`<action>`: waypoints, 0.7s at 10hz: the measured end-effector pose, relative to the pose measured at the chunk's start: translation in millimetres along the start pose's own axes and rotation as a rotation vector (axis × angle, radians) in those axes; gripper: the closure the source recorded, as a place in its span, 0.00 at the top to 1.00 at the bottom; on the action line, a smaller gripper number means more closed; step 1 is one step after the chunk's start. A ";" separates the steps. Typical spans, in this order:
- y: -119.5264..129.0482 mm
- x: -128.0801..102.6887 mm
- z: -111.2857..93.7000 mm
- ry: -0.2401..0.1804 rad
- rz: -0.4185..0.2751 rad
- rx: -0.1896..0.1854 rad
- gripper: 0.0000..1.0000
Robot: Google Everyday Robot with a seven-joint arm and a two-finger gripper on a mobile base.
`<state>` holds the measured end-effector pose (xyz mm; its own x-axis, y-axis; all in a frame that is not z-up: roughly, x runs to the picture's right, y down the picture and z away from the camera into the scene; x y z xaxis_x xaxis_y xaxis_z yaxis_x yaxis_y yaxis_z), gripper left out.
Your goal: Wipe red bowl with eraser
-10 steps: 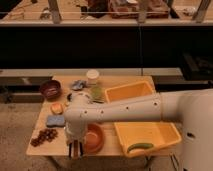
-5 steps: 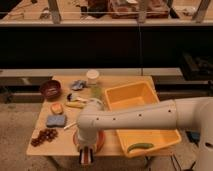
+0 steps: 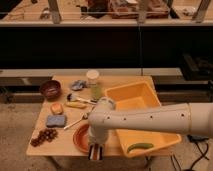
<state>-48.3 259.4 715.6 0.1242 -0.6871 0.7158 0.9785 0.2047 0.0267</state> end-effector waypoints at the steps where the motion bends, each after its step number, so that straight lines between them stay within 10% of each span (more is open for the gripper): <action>1: -3.6 17.6 0.7 0.003 0.019 -0.008 0.00; 7: -42.1 62.0 12.3 -0.007 0.007 0.002 0.00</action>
<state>-83.8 216.8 767.4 0.1303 -0.6807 0.7209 0.9772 0.2112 0.0227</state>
